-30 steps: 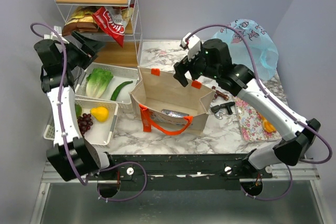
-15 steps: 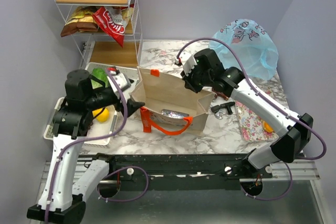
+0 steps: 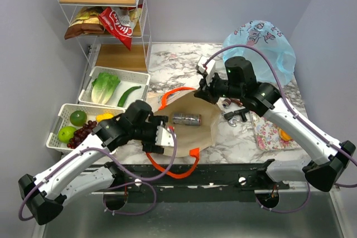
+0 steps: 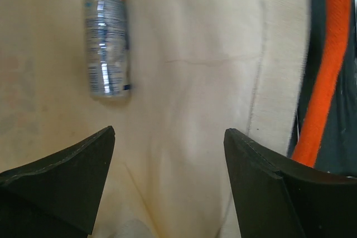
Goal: Untie the knot of the grocery bags and take out the mixed food
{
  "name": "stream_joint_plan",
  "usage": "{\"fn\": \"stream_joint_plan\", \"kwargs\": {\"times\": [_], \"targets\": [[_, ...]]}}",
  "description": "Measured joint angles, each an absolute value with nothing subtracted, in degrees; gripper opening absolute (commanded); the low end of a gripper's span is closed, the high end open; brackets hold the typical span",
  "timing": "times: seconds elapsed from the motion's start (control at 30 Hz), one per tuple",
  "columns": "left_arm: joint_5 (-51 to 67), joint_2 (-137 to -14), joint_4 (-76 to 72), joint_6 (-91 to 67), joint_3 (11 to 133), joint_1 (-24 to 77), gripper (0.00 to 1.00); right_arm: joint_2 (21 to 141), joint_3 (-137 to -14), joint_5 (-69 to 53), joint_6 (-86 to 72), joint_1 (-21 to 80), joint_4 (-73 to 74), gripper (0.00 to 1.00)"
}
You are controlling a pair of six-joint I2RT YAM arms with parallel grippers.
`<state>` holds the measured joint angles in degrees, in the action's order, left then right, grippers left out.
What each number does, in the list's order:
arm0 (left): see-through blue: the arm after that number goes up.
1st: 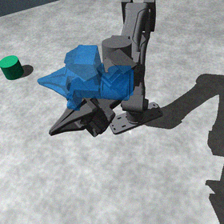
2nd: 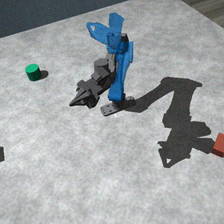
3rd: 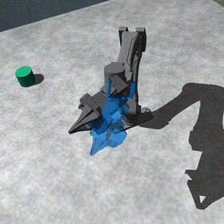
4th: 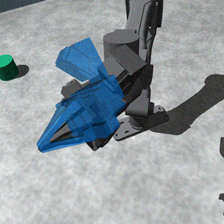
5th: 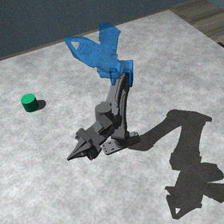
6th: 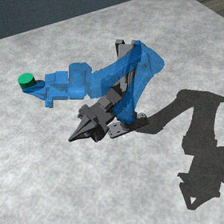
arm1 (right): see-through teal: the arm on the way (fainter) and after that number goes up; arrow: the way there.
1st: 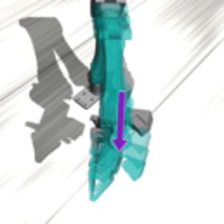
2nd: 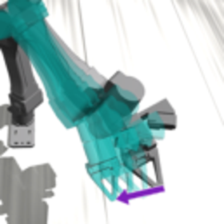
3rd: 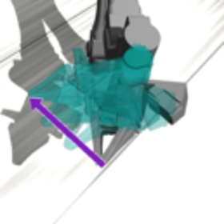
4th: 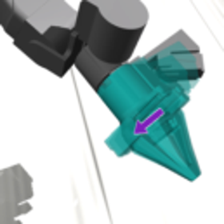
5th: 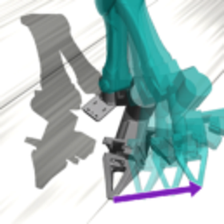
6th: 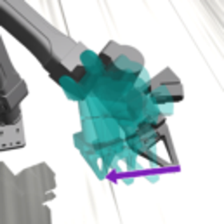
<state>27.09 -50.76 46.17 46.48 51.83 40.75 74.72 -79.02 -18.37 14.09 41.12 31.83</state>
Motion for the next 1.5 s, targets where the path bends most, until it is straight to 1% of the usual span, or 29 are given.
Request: {"fn": "stream_joint_plan", "kwargs": {"times": [0.13, 0.27, 0.37, 0.5, 0.67, 0.73, 0.83, 0.93, 1.0, 1.07, 1.1, 1.2, 1.37, 1.5], "targets": [[21.34, -48.25, 46.37, 50.48, 44.45, 47.55, 0.78, 72.2, -75.55, -20.1, 14.09, 41.15, 30.92, 0.01], [16.58, -49.34, 44.69, 50.15, 44.62, 49.39, 0.73, 72.31, -75.48, -20.71, 13.39, 41.17, 30.7, 0.01], [13.89, -50.28, 41.6, 47.81, 47.29, 50.57, 0.71, 72.44, -75.18, -20.34, 12.47, 41.08, 30.3, 0.01], [13.82, -50.41, 36.58, 45.84, 53.58, 53.49, 0.7, 73.6, -75.48, -18.96, 11.35, 41.01, 29.52, 0.01], [14.57, -57.17, 36.49, 45.82, 63.72, 57.76, 0.58, 75.29, -75.83, -18.37, 9.98, 40.91, 28.84, 0.01], [14.28, -61.73, 36.25, 45.76, 65.56, 58.48, 0.57, 75.42, -75.85, -18.28, 9.5, 40.91, 28.67, 0.01], [11.99, -68.2, 34.15, 46.96, 62.19, 58.52, 0.56, 75.42, -75.9, -18.24, 8.99, 40.91, 28.36, 0.01], [9.28, -71.59, 32.73, 49.17, 56.21, 58.33, 0.56, 75.31, -75.9, -18.31, 8.95, 40.91, 28.34, 0.01], [8.12, -74.22, 32.32, 49.78, 54.46, 57.8, 0.56, 74.94, -75.9, -18.9, 8.99, 40.91, 28.34, 0.01], [7.51, -77.49, 30.74, 49.43, 54.52, 56.9, 0.65, 74.11, -75.83, -19.77, 9.08, 40.91, 28.36, 0.01], [7.33, -78.72, 29.87, 49.21, 54.63, 56.38, 0.67, 73.49, -75.72, -20.27, 9.17, 40.91, 28.36, 0.01], [6.46, -82.96, 25.61, 48.1, 54.96, 53.98, 0.7, 71.94, -75.29, -21.74, 9.93, 40.91, 28.36, 0.01], [5.67, -90.7, 21.82, 47.77, 57.76, 51.29, 0.69, 71.48, -74.41, -22.9, 11.11, 40.84, 28.4, 0.01], [4.93, -94.52, 21.28, 48.73, 59.0, 51.0, 0.66, 71.37, -73.41, -22.76, 12.29, 40.47, 28.14, 0.01]]}}
